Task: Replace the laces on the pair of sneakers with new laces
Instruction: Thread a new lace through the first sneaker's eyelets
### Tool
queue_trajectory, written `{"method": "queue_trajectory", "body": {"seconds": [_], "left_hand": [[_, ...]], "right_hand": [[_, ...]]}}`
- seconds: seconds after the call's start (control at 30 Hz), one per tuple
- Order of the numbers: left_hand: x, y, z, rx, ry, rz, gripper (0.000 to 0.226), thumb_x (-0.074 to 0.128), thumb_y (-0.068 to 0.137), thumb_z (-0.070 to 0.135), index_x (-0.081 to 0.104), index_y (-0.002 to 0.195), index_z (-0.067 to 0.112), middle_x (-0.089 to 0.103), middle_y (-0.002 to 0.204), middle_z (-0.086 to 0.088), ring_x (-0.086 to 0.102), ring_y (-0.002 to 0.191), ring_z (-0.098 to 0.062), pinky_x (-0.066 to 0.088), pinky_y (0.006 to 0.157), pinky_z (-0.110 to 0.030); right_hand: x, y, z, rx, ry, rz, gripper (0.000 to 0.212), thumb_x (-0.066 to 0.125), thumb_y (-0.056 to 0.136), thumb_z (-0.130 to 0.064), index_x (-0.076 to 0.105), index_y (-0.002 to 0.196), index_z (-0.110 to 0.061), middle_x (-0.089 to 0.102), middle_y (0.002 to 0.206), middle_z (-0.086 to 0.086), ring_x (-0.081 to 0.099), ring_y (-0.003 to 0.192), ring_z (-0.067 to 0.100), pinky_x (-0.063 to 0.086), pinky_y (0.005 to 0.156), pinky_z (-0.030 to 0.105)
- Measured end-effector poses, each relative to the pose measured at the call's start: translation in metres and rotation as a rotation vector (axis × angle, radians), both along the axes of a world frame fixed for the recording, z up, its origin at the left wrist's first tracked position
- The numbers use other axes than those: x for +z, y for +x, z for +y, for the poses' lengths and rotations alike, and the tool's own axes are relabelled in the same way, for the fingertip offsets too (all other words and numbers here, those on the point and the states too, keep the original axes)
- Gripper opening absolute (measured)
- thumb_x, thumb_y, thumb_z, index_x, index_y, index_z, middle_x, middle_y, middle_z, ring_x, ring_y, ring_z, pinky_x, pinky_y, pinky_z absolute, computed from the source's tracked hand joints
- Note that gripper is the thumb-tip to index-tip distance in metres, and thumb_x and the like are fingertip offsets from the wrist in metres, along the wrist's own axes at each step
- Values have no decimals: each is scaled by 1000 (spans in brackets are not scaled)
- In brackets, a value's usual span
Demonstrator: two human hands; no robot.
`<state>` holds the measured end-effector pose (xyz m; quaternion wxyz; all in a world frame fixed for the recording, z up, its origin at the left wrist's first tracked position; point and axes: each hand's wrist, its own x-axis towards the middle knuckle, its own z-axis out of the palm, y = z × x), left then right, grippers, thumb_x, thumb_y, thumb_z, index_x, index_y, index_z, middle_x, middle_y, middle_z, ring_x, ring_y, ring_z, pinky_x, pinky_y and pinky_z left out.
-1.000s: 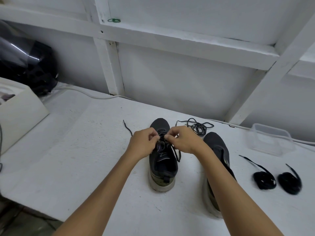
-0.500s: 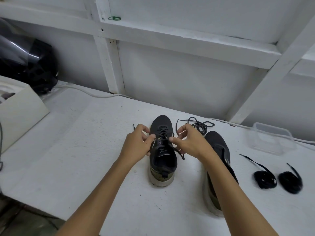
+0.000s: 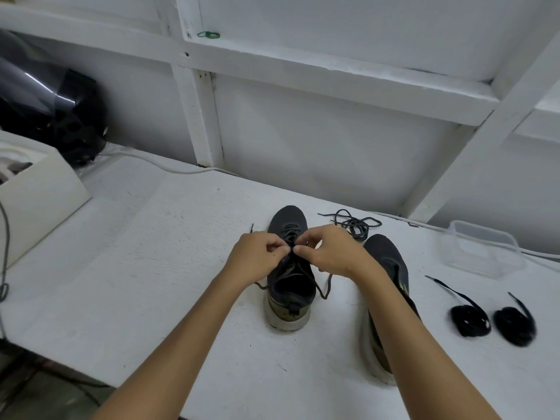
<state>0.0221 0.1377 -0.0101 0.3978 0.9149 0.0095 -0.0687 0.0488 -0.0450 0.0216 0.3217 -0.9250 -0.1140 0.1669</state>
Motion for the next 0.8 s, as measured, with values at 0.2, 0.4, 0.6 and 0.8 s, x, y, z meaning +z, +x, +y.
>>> {"method": "queue_trajectory", "body": {"seconds": [0.2,0.4,0.6,0.8], "left_hand": [[-6,-2,0,36,7,-5,7,59,96,30,65,94,27,68,93,10,65,89,-10,53,80,-28],[-7,-6,2,213,-147,52,14,48,99,28,56,94,18,68,91,-1,71,87,-20,58,82,-43],[0,3,6,105,-143,57,15,62,94,41,66,99,28,67,94,10,68,87,-9,55,78,-28],[-1,10,5,36,-59,42,15,58,99,31,68,101,22,68,98,9,67,89,-6,52,84,-28]], "right_hand": [[-4,4,5,-162,129,180,12,61,99,-17,69,90,-15,73,87,4,75,75,19,64,74,35],[-10,-3,2,-390,417,384,18,45,105,-9,60,96,-6,66,92,6,75,67,16,63,71,32],[-10,-5,0,-278,389,274,12,59,101,-20,68,102,-11,73,96,5,76,76,16,63,66,31],[-10,-2,6,-219,253,200,11,57,101,-15,66,95,-11,73,86,5,76,74,14,64,70,31]]}}
